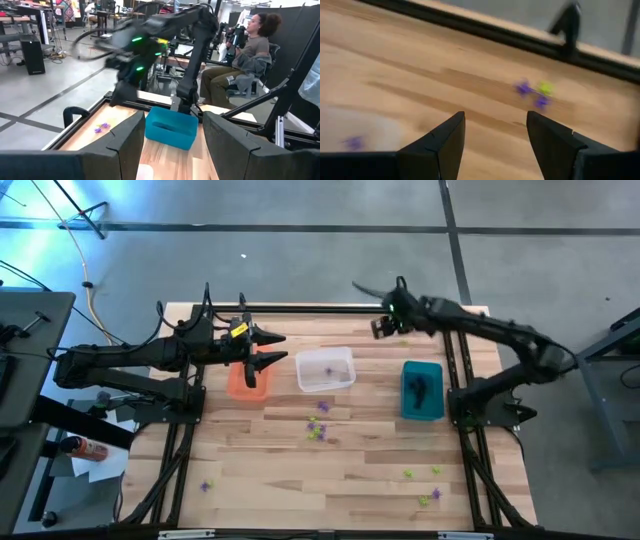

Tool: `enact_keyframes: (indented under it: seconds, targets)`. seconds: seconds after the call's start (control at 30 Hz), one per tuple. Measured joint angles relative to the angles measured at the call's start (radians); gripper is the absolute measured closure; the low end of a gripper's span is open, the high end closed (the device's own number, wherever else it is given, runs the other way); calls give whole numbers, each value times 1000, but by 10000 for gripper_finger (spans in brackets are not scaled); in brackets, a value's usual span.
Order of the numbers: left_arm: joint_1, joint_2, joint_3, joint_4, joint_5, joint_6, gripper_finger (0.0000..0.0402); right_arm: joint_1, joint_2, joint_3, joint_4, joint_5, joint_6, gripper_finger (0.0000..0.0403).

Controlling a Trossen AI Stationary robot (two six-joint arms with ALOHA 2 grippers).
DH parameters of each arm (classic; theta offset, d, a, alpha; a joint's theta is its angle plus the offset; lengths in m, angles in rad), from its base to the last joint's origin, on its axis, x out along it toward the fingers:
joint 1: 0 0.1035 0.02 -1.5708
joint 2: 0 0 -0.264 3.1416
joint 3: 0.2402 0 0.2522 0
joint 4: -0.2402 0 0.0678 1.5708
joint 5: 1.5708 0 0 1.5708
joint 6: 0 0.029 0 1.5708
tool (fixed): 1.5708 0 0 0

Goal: Sort Halloween decoration
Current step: Put the green spider toy into the orange bin

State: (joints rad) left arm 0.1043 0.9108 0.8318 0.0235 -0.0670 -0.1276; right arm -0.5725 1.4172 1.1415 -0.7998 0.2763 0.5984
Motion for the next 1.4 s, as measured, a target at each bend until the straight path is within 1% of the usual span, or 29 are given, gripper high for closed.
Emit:
enact_keyframes:
  seconds: [0.1, 0.2, 0.27, 0.33, 0.47, 0.77, 0.87, 1.0, 1.1, 1.23, 1.27, 1.4]
  targets:
    - [0, 0, 0, 0, -1, 0, 213, -129, 120, 21, -9, -81, -54, 194]
    - [0, 0, 0, 0, -1, -1, 213, -227, 227, 21, -30, -168, -58, 194]
    - [0, 0, 0, 0, -1, -1, 213, -274, 288, 22, -63, -234, -77, 194]
    - [0, 0, 0, 0, -1, -1, 213, -303, 337, 22, -93, -263, -100, 194]
    - [0, 0, 0, 0, -11, -1, 213, -315, 396, 22, -112, -258, -129, 194]
    - [0, 0, 0, -3, -27, 0, 213, -310, 439, 22, -123, -213, -132, 199]
    - [0, 0, 0, -3, -27, 0, 213, -311, 455, 22, -114, -211, -132, 218]
    - [0, 0, 0, -3, -27, 0, 213, -310, 475, 25, -104, -209, -129, 265]
    - [0, 0, 0, -3, -27, 0, 213, -310, 480, 27, -103, -215, -150, 311]
    - [0, -2, 0, -4, -27, 0, 213, -304, 474, 25, -109, -211, -198, 384]
    - [0, -8, 0, -5, -27, 0, 213, -299, 470, 22, -111, -198, -216, 393]
    - [0, -30, 0, -4, -27, 1, 213, -275, 402, 21, -115, -187, -275, 393]
